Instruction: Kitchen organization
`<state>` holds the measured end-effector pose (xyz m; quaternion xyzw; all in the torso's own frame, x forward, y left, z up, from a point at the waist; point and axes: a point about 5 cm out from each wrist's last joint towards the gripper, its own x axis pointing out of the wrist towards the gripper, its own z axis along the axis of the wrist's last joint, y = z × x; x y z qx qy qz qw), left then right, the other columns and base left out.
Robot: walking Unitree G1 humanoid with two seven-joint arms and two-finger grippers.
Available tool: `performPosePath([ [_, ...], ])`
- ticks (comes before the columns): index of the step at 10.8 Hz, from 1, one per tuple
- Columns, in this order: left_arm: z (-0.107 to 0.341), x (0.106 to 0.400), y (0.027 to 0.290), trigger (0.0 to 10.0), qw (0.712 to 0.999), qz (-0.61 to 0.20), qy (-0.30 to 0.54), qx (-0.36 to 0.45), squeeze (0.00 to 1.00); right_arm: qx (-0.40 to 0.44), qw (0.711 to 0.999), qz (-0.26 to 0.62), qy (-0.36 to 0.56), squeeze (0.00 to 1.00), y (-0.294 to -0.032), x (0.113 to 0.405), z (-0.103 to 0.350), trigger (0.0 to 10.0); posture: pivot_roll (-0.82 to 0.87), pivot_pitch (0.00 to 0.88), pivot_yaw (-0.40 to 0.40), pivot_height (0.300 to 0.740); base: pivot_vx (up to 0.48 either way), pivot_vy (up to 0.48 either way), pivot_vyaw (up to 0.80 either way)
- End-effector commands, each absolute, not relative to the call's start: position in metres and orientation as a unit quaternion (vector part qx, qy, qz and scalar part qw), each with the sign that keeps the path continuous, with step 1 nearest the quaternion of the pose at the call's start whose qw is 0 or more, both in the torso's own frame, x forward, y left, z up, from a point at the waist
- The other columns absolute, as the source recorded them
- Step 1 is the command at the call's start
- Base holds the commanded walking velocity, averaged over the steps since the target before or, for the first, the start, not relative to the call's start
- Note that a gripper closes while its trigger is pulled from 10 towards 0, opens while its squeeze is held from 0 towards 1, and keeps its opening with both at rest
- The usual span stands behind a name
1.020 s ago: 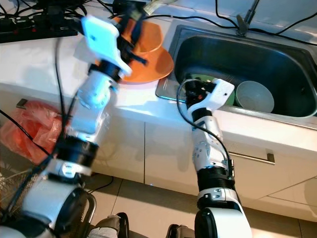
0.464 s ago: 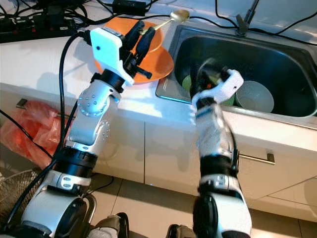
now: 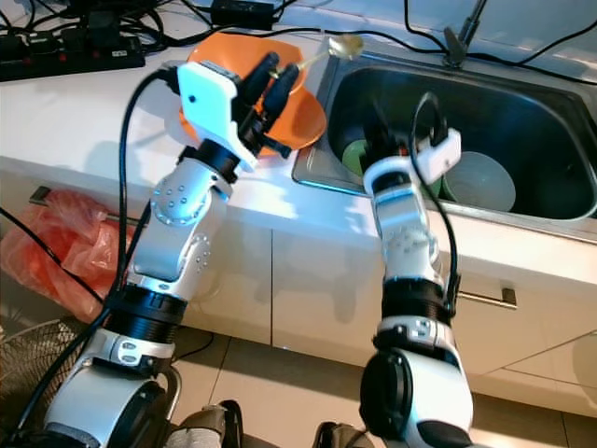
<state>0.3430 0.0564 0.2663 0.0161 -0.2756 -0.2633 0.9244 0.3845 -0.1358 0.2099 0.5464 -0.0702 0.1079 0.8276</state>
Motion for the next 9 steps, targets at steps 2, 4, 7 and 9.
performPosePath([
  [2,0.261,0.337,0.046,10.0,0.919,-0.299,-0.258,0.023,0.0,0.565,0.815,0.107,-0.08,0.0,-0.144,0.384,0.218,10.0,0.05,0.113,-0.082,0.74,0.0,0.0,0.0],
  [4,0.253,0.334,0.042,10.0,0.918,-0.314,-0.24,0.027,0.0,0.57,0.811,0.102,-0.08,0.0,-0.146,0.385,0.219,10.0,0.05,0.112,-0.081,0.74,0.0,0.0,0.0],
  [7,0.247,0.331,0.041,10.0,0.919,-0.324,-0.225,0.029,0.0,0.578,0.805,0.096,-0.09,0.0,-0.151,0.385,0.223,10.0,0.05,0.102,-0.082,0.74,0.0,0.0,0.0],
  [9,0.244,0.329,0.04,10.0,0.917,-0.333,-0.216,0.033,0.0,0.577,0.806,0.096,-0.092,0.0,-0.152,0.386,0.224,10.0,0.06,0.101,-0.085,0.74,0.0,0.0,0.0],
])
